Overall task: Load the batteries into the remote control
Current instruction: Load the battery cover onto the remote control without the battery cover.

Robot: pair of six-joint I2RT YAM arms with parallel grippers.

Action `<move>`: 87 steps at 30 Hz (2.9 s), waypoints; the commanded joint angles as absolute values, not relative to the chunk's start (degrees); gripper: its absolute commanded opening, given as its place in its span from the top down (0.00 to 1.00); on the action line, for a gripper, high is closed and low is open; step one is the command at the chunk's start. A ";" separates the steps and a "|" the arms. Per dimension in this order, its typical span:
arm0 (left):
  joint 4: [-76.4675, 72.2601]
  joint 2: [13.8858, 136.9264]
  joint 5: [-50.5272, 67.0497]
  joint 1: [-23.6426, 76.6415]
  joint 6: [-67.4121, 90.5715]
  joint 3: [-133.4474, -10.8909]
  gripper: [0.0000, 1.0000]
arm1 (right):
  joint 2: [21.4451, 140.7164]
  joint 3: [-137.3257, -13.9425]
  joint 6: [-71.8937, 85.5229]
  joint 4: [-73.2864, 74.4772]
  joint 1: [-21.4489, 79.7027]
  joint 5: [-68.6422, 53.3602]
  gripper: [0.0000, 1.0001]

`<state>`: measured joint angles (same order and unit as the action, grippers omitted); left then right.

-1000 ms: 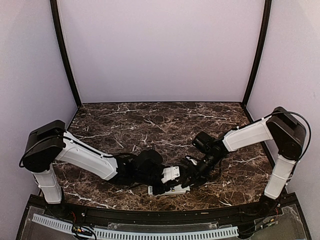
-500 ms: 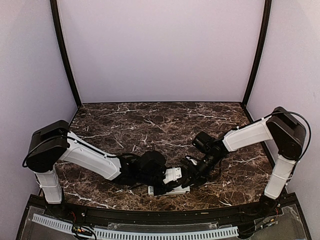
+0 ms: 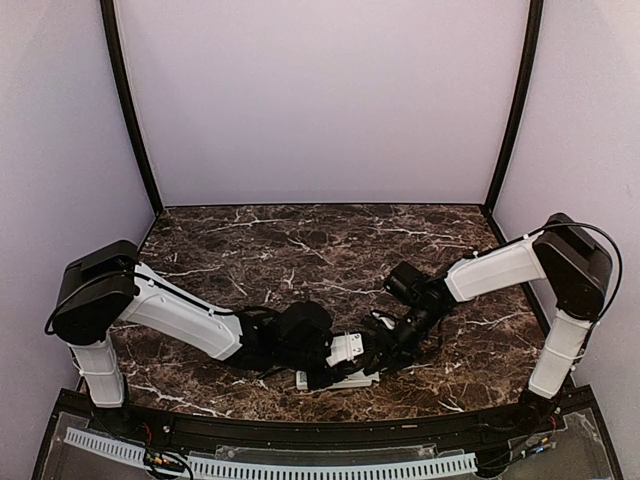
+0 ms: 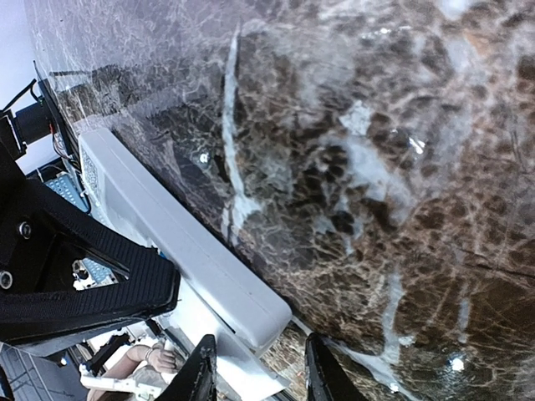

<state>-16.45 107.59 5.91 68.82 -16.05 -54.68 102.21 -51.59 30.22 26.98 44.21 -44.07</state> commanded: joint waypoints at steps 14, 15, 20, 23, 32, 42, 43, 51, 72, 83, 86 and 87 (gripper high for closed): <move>-15.38 102.95 4.95 69.09 -15.91 -55.12 0.93 | 98.88 -52.48 28.43 28.71 42.72 -43.97 0.64; -15.38 102.80 4.98 69.08 -15.91 -55.11 0.92 | 98.70 -52.41 28.39 28.92 42.72 -43.87 0.64; -15.11 101.44 4.93 69.08 -16.26 -55.11 0.84 | 97.52 -51.74 28.17 29.86 42.26 -42.93 0.64; -13.59 101.06 6.67 69.08 -16.77 -55.21 0.63 | 96.50 -50.90 28.17 30.35 41.64 -42.56 0.64; -10.05 102.96 11.96 68.96 -17.43 -54.82 0.41 | 95.35 -47.20 30.43 27.54 41.37 -43.90 0.66; -9.35 101.15 12.71 68.56 -16.67 -51.88 0.40 | 95.44 -44.63 32.98 23.31 41.56 -46.48 0.74; -9.16 100.98 12.19 68.56 -16.58 -51.40 0.40 | 95.51 -44.42 33.35 22.70 41.61 -46.87 0.74; -8.87 100.76 10.04 68.55 -16.69 -49.80 0.40 | 96.56 -44.54 34.12 21.44 41.97 -47.54 0.80; -12.16 103.51 8.97 68.57 -17.07 -51.22 0.45 | 96.15 -44.00 34.42 22.83 42.67 -46.56 0.79; -12.04 104.28 9.67 68.55 -17.31 -50.97 0.47 | 97.55 -44.65 35.33 21.11 43.90 -47.15 0.79; -12.04 104.32 9.59 68.55 -17.31 -50.93 0.47 | 97.98 -45.29 35.33 21.03 44.18 -47.11 0.79; -12.04 104.33 9.54 68.55 -17.31 -50.91 0.47 | 98.14 -45.46 35.33 21.09 44.22 -47.13 0.80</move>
